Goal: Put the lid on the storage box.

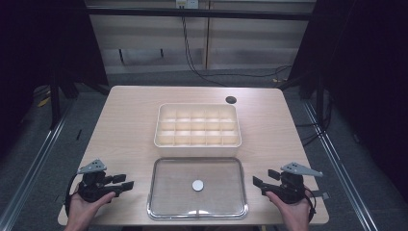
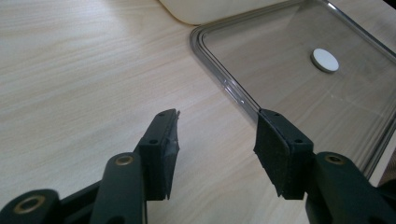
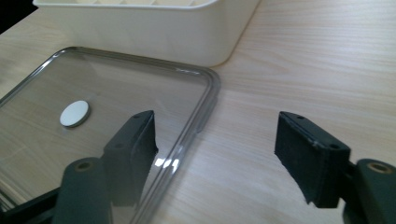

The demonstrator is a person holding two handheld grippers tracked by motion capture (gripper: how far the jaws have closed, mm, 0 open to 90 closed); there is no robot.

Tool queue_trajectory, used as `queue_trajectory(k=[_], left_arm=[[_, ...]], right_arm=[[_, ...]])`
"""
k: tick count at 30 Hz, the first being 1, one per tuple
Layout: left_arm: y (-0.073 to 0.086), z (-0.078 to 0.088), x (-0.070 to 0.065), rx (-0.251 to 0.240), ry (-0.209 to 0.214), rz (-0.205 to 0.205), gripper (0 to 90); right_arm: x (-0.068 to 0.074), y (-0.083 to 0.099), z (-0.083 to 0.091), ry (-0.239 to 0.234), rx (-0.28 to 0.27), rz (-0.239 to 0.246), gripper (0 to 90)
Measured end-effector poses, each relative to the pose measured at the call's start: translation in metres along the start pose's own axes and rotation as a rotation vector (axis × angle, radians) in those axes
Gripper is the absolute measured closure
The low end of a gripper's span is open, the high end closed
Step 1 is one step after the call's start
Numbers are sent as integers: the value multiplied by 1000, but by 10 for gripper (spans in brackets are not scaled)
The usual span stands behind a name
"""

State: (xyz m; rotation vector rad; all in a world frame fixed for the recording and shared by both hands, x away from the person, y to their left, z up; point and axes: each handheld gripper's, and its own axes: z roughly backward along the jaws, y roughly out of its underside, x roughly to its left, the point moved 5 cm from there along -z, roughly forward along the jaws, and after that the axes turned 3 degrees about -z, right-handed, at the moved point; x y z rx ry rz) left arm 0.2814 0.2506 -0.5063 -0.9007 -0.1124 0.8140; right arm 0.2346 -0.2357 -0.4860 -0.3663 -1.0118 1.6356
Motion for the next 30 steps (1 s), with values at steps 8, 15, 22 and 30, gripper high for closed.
queue_trajectory(k=[8, 15, 22, 30], left_arm=[[-15, -8, -6, -44, -8, -64, 482], [-35, -15, -5, 5, -3, -13, 376], [-59, -27, -7, -2, 27, -1, 352], [-44, -48, -4, 55, 14, 15, 397]], right_arm=[[19, -11, -17, -52, 38, 41, 318], [25, -23, -27, -78, 64, 45, 322], [17, -38, -45, -65, 88, 28, 329], [5, -26, -59, -54, 116, 1, 388]])
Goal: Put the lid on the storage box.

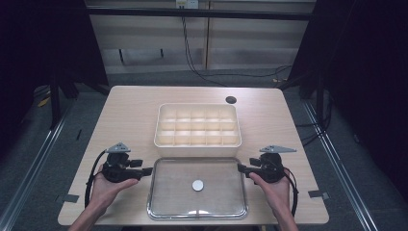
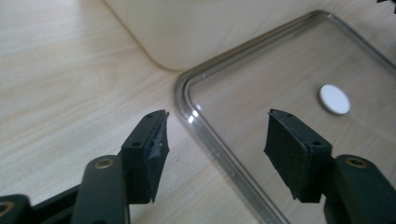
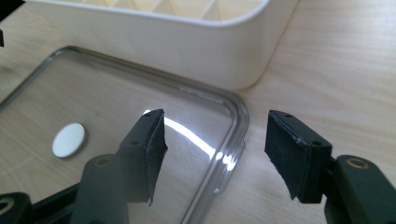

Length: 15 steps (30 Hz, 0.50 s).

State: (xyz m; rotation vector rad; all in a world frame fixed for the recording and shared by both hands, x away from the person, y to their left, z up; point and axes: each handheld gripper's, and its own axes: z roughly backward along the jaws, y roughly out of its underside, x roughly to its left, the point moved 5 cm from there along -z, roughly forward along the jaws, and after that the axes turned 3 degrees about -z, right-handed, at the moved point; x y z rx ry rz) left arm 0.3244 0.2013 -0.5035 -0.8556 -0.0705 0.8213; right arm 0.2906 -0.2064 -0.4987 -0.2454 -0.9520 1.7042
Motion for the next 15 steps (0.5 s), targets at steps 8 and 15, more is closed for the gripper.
queue_trajectory(k=[8, 15], left_arm=[[7, -4, 4, 1, 31, 25, 470], [15, -15, -1, 67, 34, -6, 500]], right_arm=[[-8, 8, -7, -13, 7, -26, 442], [-7, 18, -14, 22, 42, -11, 467]])
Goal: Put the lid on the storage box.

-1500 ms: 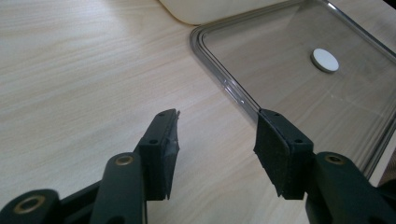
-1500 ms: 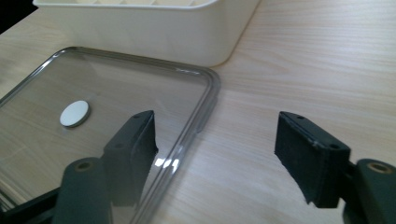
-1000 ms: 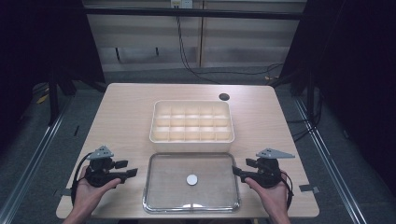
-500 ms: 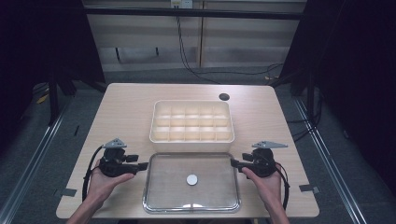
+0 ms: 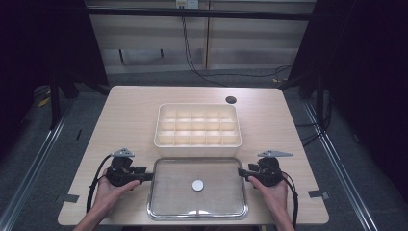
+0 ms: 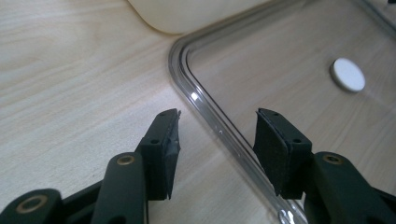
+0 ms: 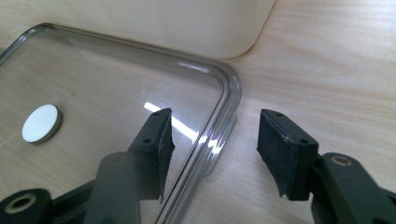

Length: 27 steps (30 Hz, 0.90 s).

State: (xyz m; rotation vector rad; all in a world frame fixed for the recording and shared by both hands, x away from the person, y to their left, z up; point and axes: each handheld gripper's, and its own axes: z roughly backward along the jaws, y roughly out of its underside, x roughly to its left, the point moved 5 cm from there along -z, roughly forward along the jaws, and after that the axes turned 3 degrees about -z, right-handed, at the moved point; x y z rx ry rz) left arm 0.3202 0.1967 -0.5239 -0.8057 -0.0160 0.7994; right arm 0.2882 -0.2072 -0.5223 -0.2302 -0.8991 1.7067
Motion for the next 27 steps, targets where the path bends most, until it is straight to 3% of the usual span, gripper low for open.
queue_trajectory(k=[6, 11, 13, 16, 21, 27], left_arm=[[3, -7, -7, 28, 2, -41, 529], [3, -9, -10, 26, 7, -54, 532], [3, -9, -11, 23, 15, -50, 532], [4, -9, -13, 27, 40, -42, 527], [5, -10, -17, 35, 55, -58, 529], [6, -10, -19, 37, 38, -79, 577]], right_arm=[[2, 3, -6, 13, 26, 9, 485], [3, 5, -9, 32, 29, 25, 489], [6, 7, -10, 19, 42, 31, 489], [8, 8, -11, 49, 41, 66, 488], [10, 9, -12, 55, 35, 70, 487], [13, 9, -14, 42, 25, 60, 476]])
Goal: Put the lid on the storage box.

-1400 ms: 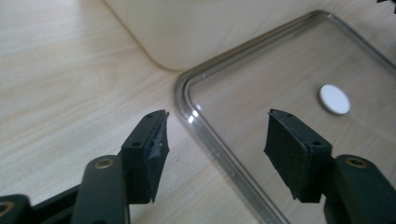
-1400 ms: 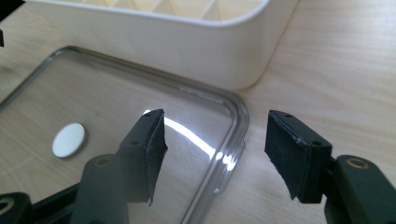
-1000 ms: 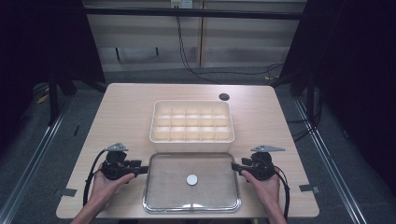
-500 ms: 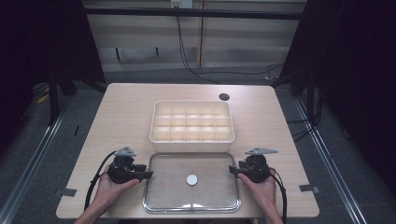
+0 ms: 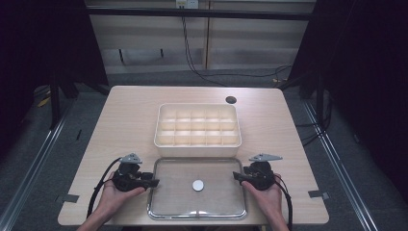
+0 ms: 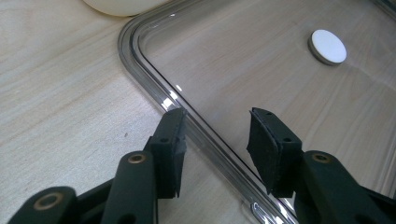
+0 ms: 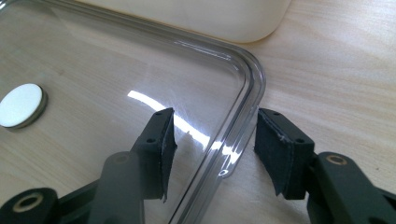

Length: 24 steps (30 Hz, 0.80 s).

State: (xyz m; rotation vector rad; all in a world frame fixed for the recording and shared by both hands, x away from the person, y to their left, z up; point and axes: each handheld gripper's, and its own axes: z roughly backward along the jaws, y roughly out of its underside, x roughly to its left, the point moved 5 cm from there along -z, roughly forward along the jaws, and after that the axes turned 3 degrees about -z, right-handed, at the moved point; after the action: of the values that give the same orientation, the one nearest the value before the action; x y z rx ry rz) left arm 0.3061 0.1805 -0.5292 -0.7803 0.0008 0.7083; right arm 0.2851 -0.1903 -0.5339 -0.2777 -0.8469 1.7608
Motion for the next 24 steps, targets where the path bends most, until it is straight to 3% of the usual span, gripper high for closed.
queue_trajectory(k=[7, 8, 10, 16, 17, 20, 24], left_arm=[[0, 0, 0, 5, 4, -5, 602], [0, 0, 0, 4, 3, -3, 602], [0, 0, 0, 5, 3, -5, 603], [1, 1, 0, 6, 6, -7, 610], [1, 1, 0, 6, 6, -7, 611], [1, 1, 1, 4, 6, -5, 613], [2, 1, 1, -5, 9, 0, 613]], right_arm=[[-4, 0, 1, -47, -21, -81, 457], [-5, 0, 1, -63, -25, -121, 454], [-6, -1, 1, -80, -31, -139, 457], [-15, 0, 4, -175, -73, -307, 505], [-15, 0, 4, -175, -73, -307, 505], [-20, 0, 8, -227, -106, -390, 545], [-20, 0, 10, -244, -122, -415, 549]])
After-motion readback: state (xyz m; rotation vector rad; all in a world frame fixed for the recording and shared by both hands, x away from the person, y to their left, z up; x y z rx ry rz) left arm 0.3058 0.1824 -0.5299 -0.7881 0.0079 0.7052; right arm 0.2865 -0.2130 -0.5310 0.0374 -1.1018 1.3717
